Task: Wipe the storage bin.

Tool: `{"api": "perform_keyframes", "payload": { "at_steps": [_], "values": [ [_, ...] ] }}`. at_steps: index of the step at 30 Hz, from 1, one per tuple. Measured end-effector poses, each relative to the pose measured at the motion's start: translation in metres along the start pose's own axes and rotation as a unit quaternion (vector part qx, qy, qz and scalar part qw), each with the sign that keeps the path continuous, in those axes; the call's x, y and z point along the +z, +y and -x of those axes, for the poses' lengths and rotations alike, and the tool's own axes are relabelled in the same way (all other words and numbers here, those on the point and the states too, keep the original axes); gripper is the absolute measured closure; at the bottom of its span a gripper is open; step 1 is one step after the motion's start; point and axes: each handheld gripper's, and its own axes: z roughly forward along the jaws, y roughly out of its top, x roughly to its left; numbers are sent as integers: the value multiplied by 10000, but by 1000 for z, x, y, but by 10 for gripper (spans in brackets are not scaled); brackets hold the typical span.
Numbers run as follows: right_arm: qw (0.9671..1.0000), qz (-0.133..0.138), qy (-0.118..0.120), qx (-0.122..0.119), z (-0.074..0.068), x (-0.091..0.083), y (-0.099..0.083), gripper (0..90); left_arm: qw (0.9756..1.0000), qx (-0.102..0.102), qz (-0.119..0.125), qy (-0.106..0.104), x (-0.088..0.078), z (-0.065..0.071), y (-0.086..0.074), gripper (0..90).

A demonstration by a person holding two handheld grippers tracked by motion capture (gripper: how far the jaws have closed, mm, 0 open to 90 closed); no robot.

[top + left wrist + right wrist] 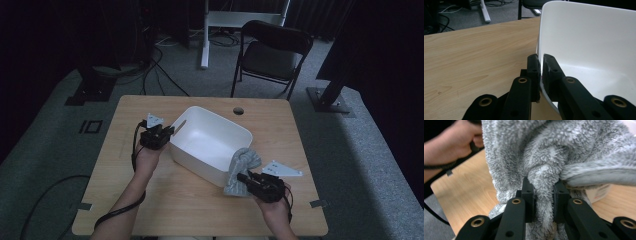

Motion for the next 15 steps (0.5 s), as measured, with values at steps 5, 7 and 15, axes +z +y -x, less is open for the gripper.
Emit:
{"api": "perform_keyframes", "payload": {
  "at_steps": [5,7,15],
  "values": [
    [9996,-75,-210,-172,-3,11,-6,765,10000,32,-7,-66,0,-1,0,843],
    [9994,-142,-263,-152,-1,14,-9,765,9999,55,-26,-98,0,-2,0,843],
    [9983,-456,-337,161,14,32,-25,765,9996,159,-93,-220,-2,-4,1,839]
  ]
}}
